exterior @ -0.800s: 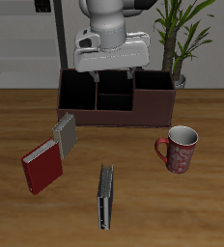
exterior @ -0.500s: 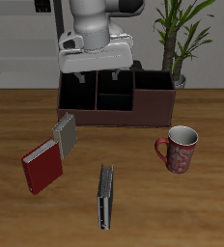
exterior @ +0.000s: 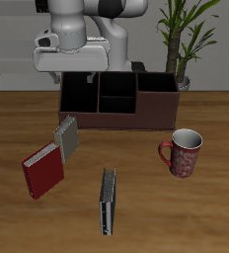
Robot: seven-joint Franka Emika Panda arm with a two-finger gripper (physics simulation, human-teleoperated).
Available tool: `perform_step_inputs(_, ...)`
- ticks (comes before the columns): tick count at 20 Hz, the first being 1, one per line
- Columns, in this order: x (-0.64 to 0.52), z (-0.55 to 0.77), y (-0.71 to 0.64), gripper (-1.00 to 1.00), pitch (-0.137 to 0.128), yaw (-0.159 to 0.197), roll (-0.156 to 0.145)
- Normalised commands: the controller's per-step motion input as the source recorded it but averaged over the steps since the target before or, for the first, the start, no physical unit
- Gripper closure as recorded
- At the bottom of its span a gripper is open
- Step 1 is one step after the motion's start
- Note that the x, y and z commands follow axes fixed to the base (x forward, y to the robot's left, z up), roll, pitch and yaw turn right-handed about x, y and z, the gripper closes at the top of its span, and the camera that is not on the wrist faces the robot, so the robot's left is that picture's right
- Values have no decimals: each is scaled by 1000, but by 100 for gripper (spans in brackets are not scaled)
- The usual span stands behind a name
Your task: Place the yellow book into the back desk caddy's left compartment
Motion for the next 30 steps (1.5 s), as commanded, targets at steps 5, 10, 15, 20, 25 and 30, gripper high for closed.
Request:
perform_step_inputs(5,-118,-85,-362,-100,-44,-10,-61)
perform_step_inputs(10,-74,-188,-458,-100,-17,-50,-42)
perform_step_inputs(15,-19,-90,-153,-100,-25,-68,14)
perform_step_inputs(20,148,-183,-22,-100,-14,-48,0)
perform_step_inputs(25,93,-138,56,-100,-9,-8,-2)
perform_step_inputs(30,125,-136,40,-100,11,-21,1)
